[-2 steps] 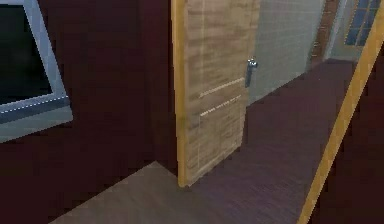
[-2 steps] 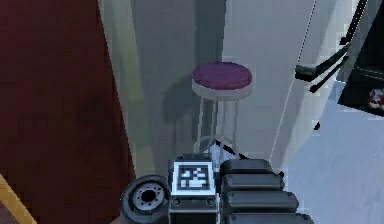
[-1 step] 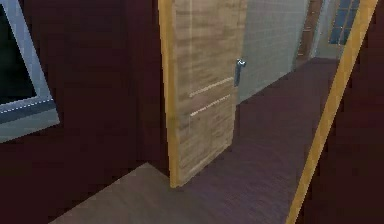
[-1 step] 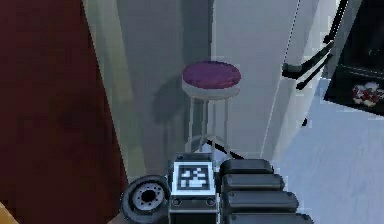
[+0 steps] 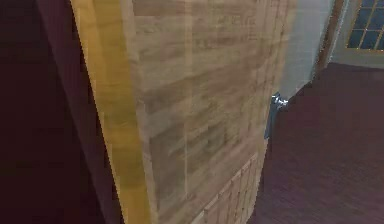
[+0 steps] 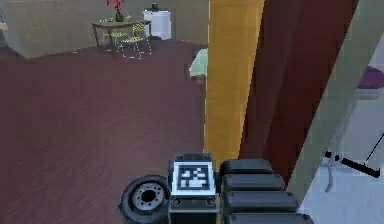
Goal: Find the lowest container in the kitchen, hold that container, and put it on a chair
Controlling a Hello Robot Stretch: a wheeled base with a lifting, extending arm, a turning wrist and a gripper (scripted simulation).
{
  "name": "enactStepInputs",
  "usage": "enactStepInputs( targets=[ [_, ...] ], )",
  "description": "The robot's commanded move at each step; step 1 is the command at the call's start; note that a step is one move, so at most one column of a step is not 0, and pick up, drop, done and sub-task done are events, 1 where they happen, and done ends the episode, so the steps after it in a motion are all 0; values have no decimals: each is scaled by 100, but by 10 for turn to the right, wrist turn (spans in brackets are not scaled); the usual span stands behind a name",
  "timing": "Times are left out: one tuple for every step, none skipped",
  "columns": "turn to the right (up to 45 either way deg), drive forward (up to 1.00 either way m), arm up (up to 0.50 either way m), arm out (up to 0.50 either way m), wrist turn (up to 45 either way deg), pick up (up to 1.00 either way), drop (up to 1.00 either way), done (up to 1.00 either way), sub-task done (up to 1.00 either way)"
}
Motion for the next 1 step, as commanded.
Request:
enactStepInputs(
  targets=[
    [450,0,0,0,0,0,0,0,0]
  ],
)
